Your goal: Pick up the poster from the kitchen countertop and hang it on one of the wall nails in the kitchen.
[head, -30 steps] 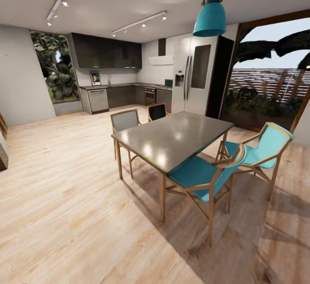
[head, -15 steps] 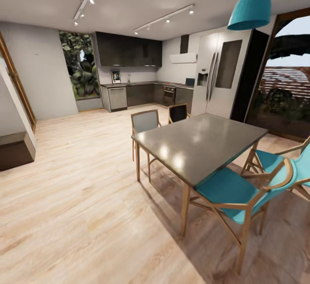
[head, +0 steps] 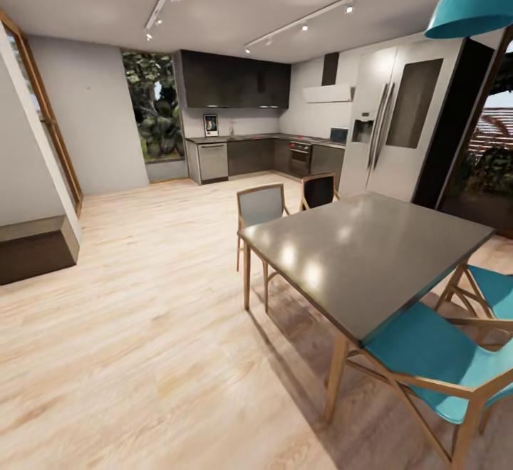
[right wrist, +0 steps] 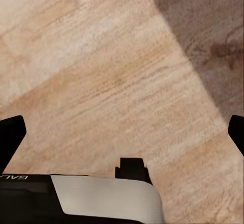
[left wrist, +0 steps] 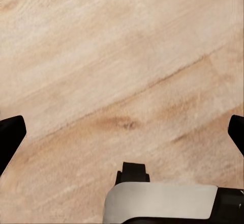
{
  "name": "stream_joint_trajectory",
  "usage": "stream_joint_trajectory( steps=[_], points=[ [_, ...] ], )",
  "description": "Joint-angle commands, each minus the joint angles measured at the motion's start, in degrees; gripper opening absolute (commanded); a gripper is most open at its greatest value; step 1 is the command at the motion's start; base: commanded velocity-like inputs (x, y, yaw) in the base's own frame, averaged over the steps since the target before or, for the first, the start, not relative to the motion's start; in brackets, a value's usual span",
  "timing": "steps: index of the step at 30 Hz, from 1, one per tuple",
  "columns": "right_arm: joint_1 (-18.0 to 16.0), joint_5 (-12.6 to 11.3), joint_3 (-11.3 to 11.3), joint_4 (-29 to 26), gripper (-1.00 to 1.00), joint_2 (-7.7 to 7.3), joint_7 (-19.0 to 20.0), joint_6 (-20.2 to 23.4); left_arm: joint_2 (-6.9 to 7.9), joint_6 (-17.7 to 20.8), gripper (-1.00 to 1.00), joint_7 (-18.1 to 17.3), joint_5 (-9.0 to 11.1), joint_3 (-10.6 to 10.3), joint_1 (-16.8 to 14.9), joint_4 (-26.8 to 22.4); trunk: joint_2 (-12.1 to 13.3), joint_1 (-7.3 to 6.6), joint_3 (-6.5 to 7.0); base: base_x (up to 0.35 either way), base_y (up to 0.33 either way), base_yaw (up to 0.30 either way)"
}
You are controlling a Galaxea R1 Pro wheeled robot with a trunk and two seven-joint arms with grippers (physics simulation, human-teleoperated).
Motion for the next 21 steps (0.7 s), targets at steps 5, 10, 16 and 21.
stream_joint_trajectory(
  steps=[5,10,16,21],
  points=[
    [0.0,0.0,0.1,0.0,1.00,-0.01,0.0,0.0,-0.01,-0.1,1.00,0.0,0.0,0.0,0.0,-0.1,0.0,0.04,-0.05,0.334,0.111,0.003],
    [0.0,0.0,0.1,0.0,1.00,0.04,0.0,0.0,-0.01,-0.1,1.00,0.0,0.0,0.1,0.0,-0.1,0.0,0.04,-0.16,0.334,0.140,0.074],
    [0.0,0.0,0.0,0.0,1.00,0.05,-0.1,-0.1,-0.01,-0.1,1.00,0.0,0.0,0.3,0.0,-0.1,0.0,0.04,-0.48,0.334,0.159,0.185],
    [0.0,0.0,0.0,0.0,1.00,0.08,-0.2,-0.1,-0.01,-0.1,1.00,0.0,0.0,0.4,0.0,-0.1,0.0,0.04,-0.77,0.333,0.168,0.213]
  ],
)
